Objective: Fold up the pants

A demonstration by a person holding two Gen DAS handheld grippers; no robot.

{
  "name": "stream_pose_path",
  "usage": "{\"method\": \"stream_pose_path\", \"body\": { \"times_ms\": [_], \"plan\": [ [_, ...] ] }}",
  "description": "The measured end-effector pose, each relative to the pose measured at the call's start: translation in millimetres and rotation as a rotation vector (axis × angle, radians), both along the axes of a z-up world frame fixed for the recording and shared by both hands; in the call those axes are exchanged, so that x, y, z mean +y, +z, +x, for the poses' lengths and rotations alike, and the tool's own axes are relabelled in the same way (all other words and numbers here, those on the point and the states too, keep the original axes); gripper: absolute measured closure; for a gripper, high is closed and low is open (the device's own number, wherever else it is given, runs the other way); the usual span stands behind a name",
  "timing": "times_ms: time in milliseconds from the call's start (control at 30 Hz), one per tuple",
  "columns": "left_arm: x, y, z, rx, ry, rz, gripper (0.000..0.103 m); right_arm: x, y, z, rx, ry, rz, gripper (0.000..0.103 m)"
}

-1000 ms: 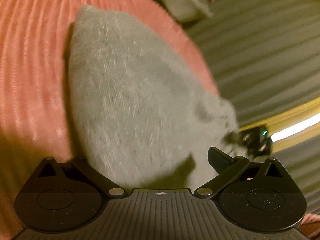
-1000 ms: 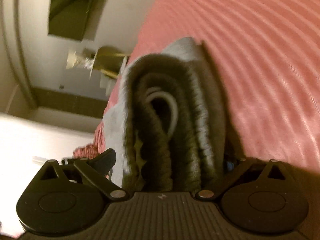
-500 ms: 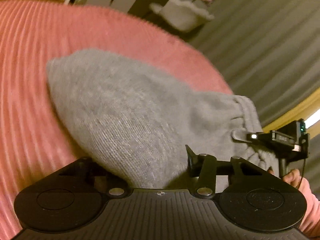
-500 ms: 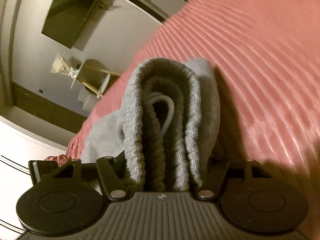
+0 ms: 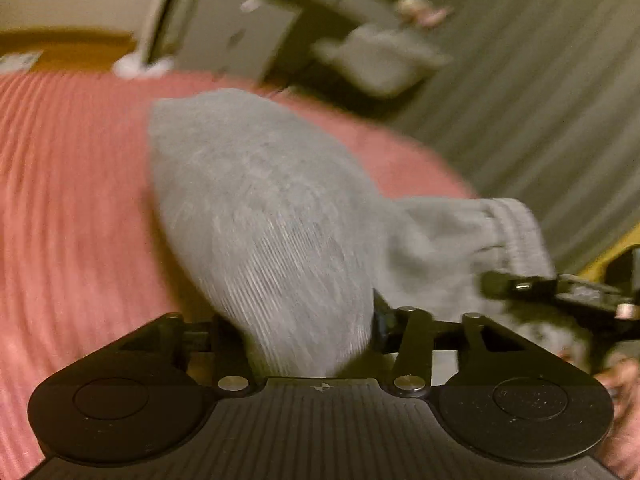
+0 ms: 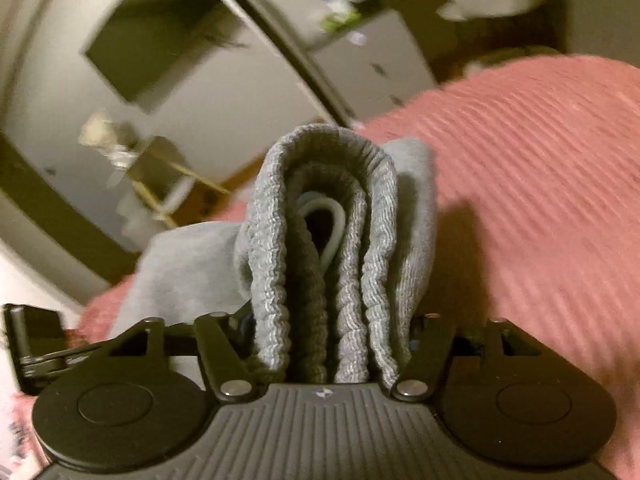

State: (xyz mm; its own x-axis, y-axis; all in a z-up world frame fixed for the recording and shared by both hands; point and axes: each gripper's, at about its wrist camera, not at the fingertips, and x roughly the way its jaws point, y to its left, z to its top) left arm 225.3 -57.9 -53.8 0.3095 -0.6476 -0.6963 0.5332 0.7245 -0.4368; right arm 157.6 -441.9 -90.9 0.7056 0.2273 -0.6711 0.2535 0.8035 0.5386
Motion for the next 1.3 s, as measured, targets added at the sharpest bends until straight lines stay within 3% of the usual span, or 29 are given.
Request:
{"method": "stream_pose_path", "body": {
  "times_ms": [33, 100, 167, 267, 300, 333, 400, 467, 533, 567, 600, 667, 733, 900, 1100, 1200, 1300],
  "plan": [
    [3.2, -7.8, 4.6, 0.031, 0.025, 0.052, 0.041, -4.6, -7.9, 4.0, 0.075, -0.041, -0.032, 0.025],
    [20.3, -11.2, 5.1, 0.067, 0.051, 0.021, 0.035, -11.5, -11.9, -1.2, 0.146, -0.101, -0.084, 0.010],
    [39.3, -1.9, 0.1, 0.048, 0.091, -0.008, 0.029, -7.0, 1.1, -19.5, 0.080, -0.103, -0.148, 0.009],
    [57.8, 20.6, -18.1, -0.022, 0.124, -0.040, 0.025, 15.0, 28.8, -40.2, 0.021, -0.113, -0.380, 0.004],
    [59.7, 27.9, -28.0, -0.031, 0.115, -0.063, 0.019, 23.0, 35.3, -44.7, -0.005, -0.106, -0.422, 0.004],
    [61.3, 32.3, -39.8, -0.039, 0.101, -0.081, 0.012, 31.4, 38.7, -45.8, -0.014, -0.100, -0.440, 0.004],
    [59.2, 33.9, -59.4, -0.055, 0.069, -0.084, 0.011, 42.6, 31.6, -39.9, 0.039, -0.078, -0.459, 0.004],
    [45.5, 26.3, -75.8, -0.063, -0.007, -0.048, 0.011, 49.2, 12.3, -33.6, 0.159, -0.055, -0.510, 0.004],
    [29.7, 8.3, -82.2, -0.065, -0.033, 0.091, 0.014, 57.0, 2.9, -30.5, 0.185, -0.045, -0.575, 0.004],
    [27.4, -0.6, -80.8, -0.057, -0.018, 0.164, 0.016, 59.6, 4.2, -35.4, 0.173, -0.053, -0.586, 0.004],
    [27.8, -6.9, -76.3, -0.039, 0.003, 0.188, 0.015, 60.4, 9.4, -40.5, 0.167, -0.062, -0.591, 0.004],
    [45.6, -5.7, -71.6, 0.016, 0.084, 0.148, 0.014, 66.4, 21.9, -53.7, 0.161, -0.094, -0.615, 0.004],
    [59.0, -1.7, -72.6, 0.050, 0.160, 0.158, 0.012, 74.8, 33.6, -70.3, 0.145, -0.127, -0.638, 0.004],
    [76.0, -10.1, -114.1, 0.119, 0.131, 0.123, 0.007, 116.2, 29.5, -126.4, 0.165, -0.089, -0.589, 0.004],
    [65.4, -40.4, -168.9, 0.168, 0.151, 0.197, 0.007, 168.8, 8.7, -183.7, 0.167, -0.080, -0.503, 0.004],
    [56.6, -37.8, -198.5, 0.089, 0.150, 0.217, 0.007, 182.0, 6.0, -197.1, 0.219, -0.070, -0.461, 0.004],
    [53.0, -37.9, -221.9, -0.026, 0.187, 0.265, 0.007, 198.2, 12.2, -204.3, 0.183, -0.052, -0.543, 0.004]
  ]
}}
